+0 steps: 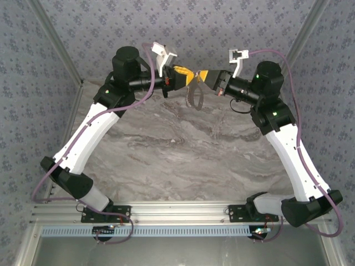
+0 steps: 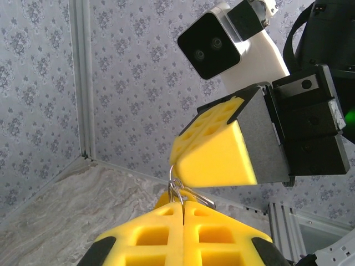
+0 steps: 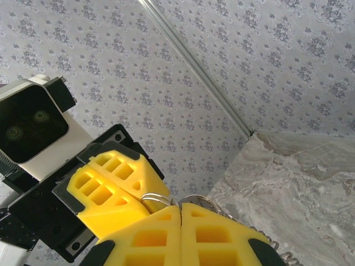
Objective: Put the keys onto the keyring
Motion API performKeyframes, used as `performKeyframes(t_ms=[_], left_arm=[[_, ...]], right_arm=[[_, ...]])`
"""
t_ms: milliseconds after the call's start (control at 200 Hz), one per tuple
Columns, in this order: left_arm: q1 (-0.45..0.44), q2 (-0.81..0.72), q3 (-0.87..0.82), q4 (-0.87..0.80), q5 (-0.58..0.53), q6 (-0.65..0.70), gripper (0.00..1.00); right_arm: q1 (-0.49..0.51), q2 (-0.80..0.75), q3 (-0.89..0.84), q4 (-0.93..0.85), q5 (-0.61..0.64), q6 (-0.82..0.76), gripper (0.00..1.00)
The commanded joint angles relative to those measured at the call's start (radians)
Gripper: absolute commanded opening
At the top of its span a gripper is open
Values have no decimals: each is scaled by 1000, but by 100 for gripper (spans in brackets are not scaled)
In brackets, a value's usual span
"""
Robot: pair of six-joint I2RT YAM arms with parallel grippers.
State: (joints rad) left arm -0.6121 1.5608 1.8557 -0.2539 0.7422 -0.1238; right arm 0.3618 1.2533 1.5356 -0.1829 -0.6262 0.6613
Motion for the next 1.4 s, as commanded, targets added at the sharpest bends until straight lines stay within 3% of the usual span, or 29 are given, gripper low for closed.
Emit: performKeyframes(t_ms=[0,610,999,1169,1394], left_arm=[[-13,-51,-4,63,21,-9,0],[-14,-74,-72,216,-46,-71,0],[-13,-52,-60,256,-40,-91,0],[-9,-32,-59,309,-20,-142,0],[2,5,-46,393,16,-245,0]], right_arm=[[-20,-20,-10,12,2,9,0],[-27,4,-97,164,-221,154,0],[-216,-91,-233,431,-236,354,33],[-216,-51,-223,626,-175,428,44],[-165,14,-197,795,-139,483,49]])
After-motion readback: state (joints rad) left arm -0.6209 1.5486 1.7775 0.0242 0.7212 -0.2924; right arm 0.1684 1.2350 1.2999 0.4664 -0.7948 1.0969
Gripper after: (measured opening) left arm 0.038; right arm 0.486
